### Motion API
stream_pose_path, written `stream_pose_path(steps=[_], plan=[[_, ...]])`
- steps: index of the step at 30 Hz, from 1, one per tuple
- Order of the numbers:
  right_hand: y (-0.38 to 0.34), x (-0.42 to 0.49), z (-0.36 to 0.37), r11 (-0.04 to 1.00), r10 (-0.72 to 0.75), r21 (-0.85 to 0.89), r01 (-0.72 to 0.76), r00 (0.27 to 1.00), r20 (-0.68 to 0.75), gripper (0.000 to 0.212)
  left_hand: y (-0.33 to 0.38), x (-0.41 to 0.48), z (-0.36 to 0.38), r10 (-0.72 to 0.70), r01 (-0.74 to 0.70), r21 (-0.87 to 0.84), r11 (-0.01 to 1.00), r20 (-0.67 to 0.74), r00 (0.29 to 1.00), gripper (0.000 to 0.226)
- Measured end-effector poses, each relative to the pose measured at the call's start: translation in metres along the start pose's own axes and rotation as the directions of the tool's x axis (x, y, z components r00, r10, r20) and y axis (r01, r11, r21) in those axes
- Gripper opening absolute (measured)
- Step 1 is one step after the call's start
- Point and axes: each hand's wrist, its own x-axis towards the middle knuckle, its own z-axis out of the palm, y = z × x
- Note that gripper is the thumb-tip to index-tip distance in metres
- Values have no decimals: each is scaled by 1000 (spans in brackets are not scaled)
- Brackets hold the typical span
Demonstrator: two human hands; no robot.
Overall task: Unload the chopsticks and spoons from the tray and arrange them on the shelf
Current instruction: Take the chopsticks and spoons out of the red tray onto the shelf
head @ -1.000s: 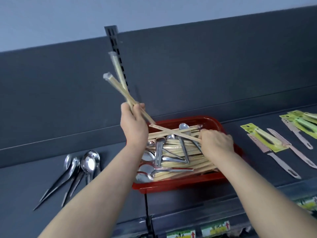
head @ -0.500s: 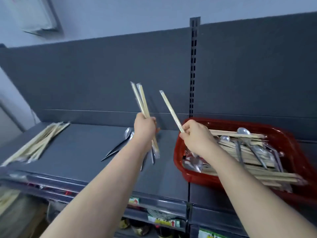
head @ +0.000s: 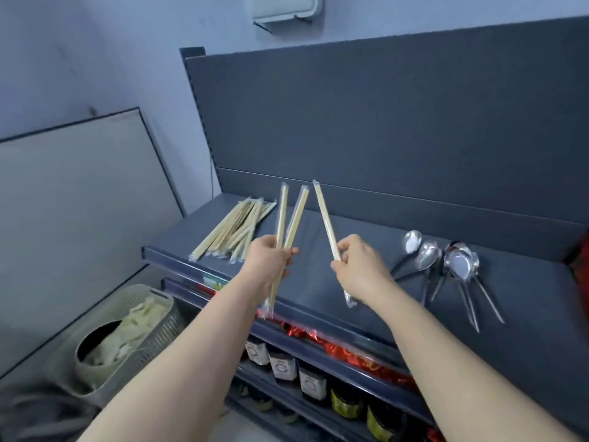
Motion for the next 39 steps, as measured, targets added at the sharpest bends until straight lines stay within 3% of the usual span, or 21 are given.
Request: stream_pose_path(steps=[2,5,8,11,13,15,18,22,27,33,36,39], plan=[[-21,7,23,1000,0,7,-1,1000,28,26,-6,13,-28,-33,33,-11,999,-19,999,12],[-46,22,52,1000,4,21,-5,999,53,29,-18,35,-58,-67,67,7,998,-37,997,42],[-61,41,74,1000,1,26,-3,998,66,33,-24,55,-76,-102,103,32,994,-41,994,41],[-68,62,97,1000,5,15,-7,995,96,38,-25,77,-89,-135,144,119,982,-81,988,13],[-69,81,111,1000,3,18,-5,994,110,42,-26,102,-96,-135,154,198,968,-108,985,34],[-72,104,125,1000,0,25,-3,992,123,46,-24,127,-103,-95,124,264,957,-120,988,20],[-81,138,141,998,27,49,-34,990,136,42,-16,160,-108,-87,120,374,920,-104,991,54],[-95,174,159,998,35,48,-42,990,138,28,-12,196,-111,6,31,559,828,-64,998,52],[-107,187,168,982,2,-187,33,982,187,22,-20,217,-123,77,-92,835,542,60,995,25],[-120,178,153,915,-98,-388,111,994,52,23,-13,230,-129,176,-230,852,470,165,970,35],[-114,161,143,844,-96,-530,80,995,-3,23,-11,224,-117,284,-403,832,381,309,907,33],[-92,134,132,781,11,-623,-43,998,-55,23,-15,209,-92,349,-577,771,269,480,804,29]])
